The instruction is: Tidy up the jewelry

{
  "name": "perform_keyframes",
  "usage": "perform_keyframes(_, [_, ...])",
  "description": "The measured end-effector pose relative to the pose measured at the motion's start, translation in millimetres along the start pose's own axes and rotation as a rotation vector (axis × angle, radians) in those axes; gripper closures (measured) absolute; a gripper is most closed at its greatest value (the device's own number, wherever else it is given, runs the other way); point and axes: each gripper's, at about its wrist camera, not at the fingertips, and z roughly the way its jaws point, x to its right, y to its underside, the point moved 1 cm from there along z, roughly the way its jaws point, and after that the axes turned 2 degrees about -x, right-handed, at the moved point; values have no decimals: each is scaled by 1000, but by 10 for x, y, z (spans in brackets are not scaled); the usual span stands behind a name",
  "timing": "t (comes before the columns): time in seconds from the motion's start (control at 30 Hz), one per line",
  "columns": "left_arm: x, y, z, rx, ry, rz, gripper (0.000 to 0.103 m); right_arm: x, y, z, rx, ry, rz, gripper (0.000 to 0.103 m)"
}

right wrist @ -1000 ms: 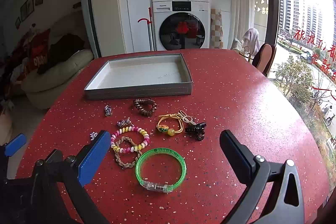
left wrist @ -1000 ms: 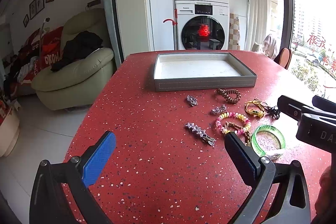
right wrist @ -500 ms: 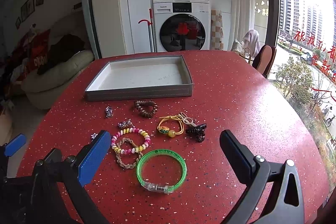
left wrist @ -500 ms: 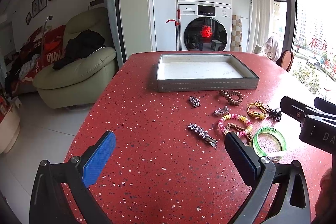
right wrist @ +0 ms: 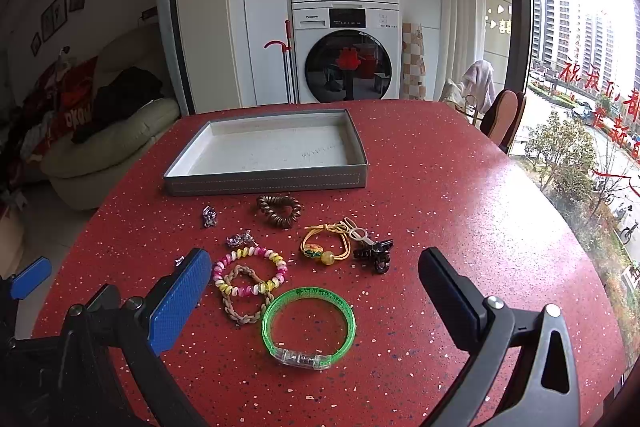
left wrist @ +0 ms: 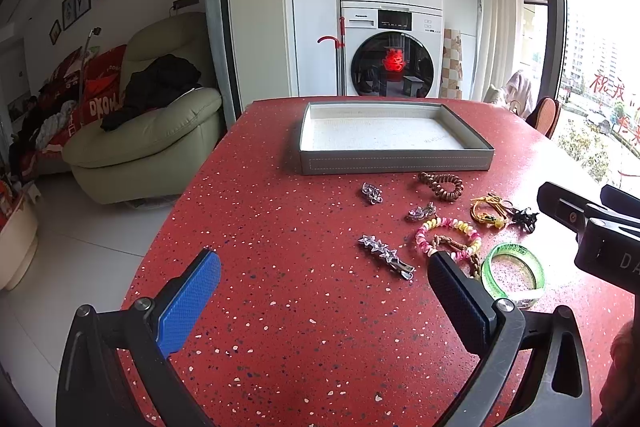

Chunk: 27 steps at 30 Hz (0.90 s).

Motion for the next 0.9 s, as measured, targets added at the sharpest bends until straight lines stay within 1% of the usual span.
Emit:
perform_keyframes(0.33, [-27, -11, 41, -21, 5, -19, 0, 29, 15, -1, -2, 0, 8, 0])
perform_keyframes(0.9, [-59, -4, 38, -23, 4, -24, 0, 28, 7, -14, 0, 1, 3, 0])
